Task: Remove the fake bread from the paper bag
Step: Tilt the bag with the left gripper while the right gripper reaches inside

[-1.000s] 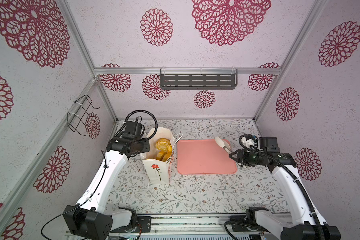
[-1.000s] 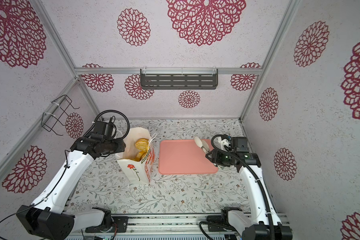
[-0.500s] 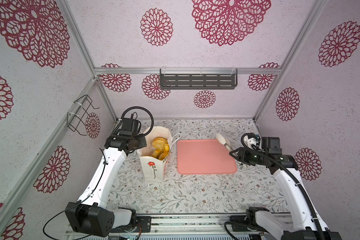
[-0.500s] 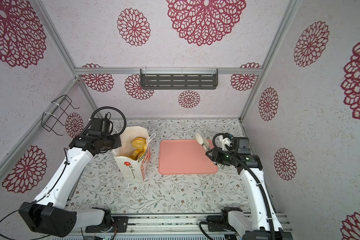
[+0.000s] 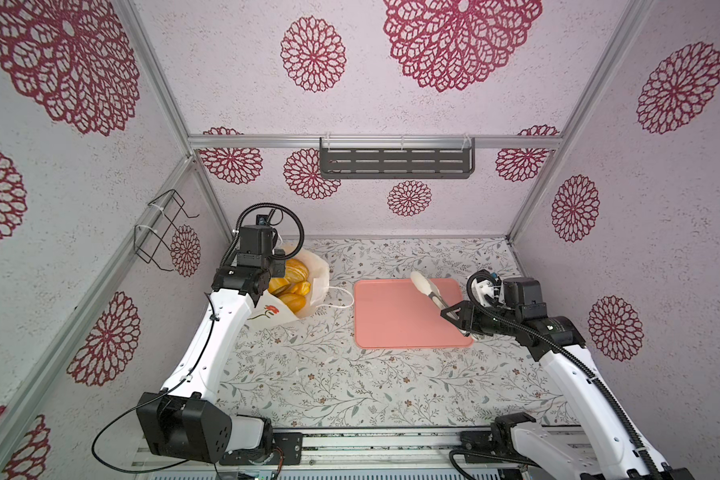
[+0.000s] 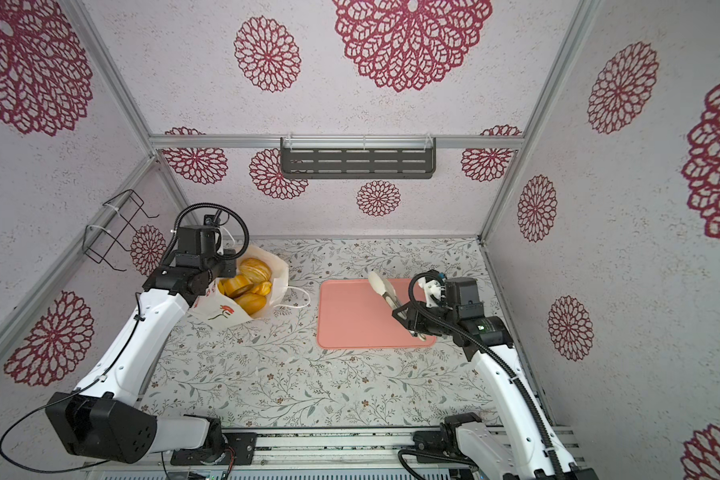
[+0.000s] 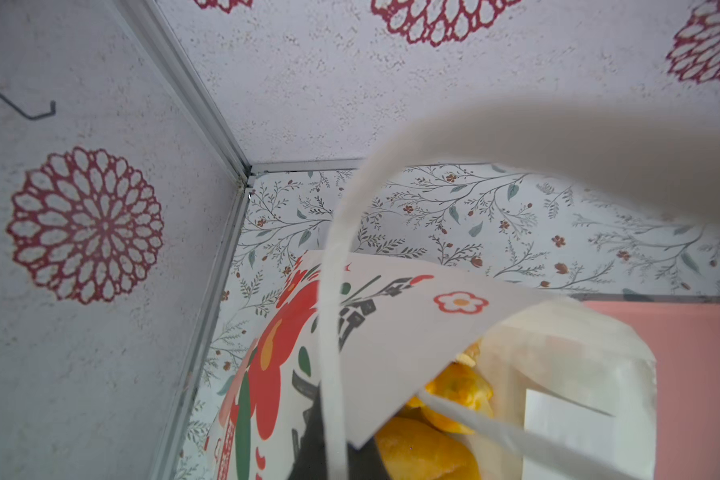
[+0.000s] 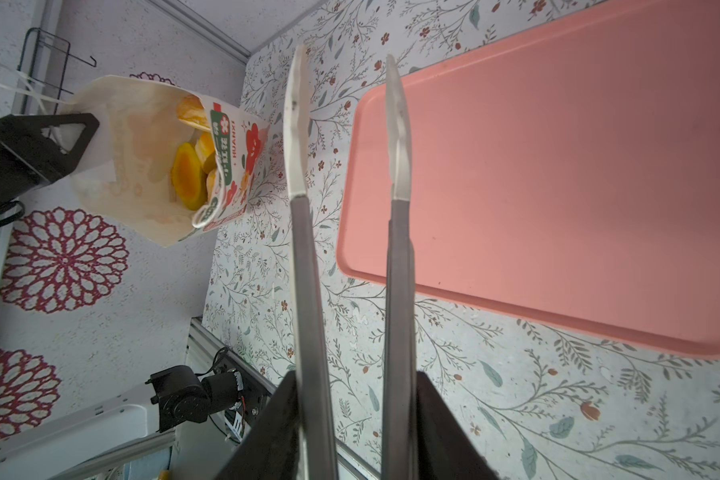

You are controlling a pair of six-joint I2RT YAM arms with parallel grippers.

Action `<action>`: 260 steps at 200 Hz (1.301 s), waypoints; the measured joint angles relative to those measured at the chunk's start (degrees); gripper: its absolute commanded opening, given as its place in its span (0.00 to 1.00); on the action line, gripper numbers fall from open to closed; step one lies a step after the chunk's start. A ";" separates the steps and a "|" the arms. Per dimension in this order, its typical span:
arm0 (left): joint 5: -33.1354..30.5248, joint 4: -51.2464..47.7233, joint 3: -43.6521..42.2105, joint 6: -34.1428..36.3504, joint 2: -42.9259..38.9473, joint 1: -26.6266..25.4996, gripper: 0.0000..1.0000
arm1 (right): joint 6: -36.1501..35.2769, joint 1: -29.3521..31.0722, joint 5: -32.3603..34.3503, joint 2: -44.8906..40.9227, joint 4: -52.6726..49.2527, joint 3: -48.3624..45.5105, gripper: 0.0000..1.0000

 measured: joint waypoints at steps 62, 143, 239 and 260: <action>0.72 4.31 -6.86 7.21 0.00 -7.43 0.00 | 6.75 17.44 3.15 4.28 4.22 5.99 0.42; 5.70 6.75 -14.95 6.23 -6.82 -9.33 0.00 | 8.57 33.62 7.52 20.52 8.79 11.98 0.42; 10.36 6.14 -15.96 1.75 -9.01 -9.33 0.00 | 3.91 36.68 13.31 29.75 10.80 15.74 0.41; 10.64 5.92 -15.96 1.64 -9.01 -9.33 0.00 | 1.68 36.68 15.21 31.69 8.85 18.78 0.41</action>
